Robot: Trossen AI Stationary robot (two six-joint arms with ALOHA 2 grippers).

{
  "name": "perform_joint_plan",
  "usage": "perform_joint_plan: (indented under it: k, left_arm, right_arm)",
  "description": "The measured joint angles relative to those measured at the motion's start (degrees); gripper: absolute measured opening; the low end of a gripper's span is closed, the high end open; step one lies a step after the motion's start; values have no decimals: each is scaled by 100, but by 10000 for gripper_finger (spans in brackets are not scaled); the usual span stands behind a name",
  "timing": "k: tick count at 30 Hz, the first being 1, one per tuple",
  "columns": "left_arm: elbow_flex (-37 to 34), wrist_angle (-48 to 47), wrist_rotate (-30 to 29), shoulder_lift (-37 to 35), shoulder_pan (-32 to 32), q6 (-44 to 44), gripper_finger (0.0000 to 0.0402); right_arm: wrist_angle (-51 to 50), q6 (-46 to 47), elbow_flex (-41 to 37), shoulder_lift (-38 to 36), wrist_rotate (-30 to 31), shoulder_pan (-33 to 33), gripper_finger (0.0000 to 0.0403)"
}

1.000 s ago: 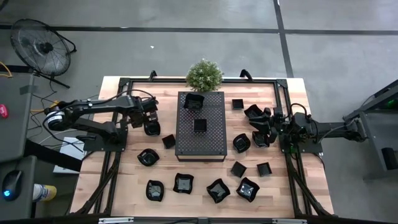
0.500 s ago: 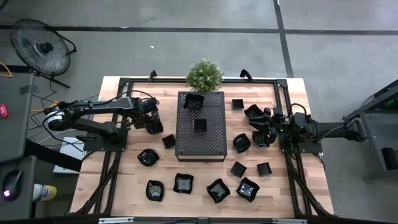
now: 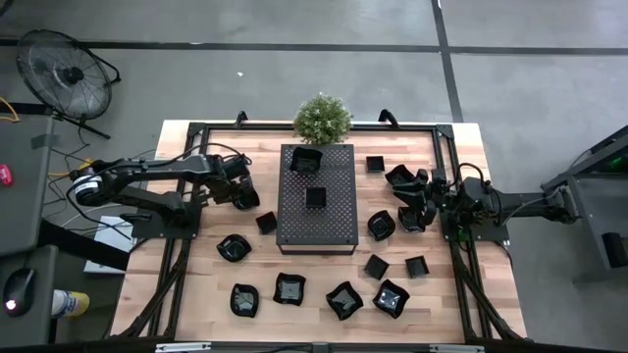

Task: Pick & Place Mini shaped plates
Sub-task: Put the leaf-shaped plate on the shelf

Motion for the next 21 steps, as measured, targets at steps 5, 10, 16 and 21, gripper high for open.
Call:
perform_joint_plan:
  k: [5,10,16,21]
  left_arm:
    - [0,52,3,0,0,9,59]
    - [0,61,-1,0,0,15,45]
    - [13,168,-13,-7,0,114,5]
    - [13,169,-17,-7,0,173,4]
  right_arm:
    - [0,0,-1,2,9,-1,114]
    - [0,0,-1,2,11,0,114]
    - [0,0,-1,2,13,1,114]
    - [-2,0,0,2,15,0,114]
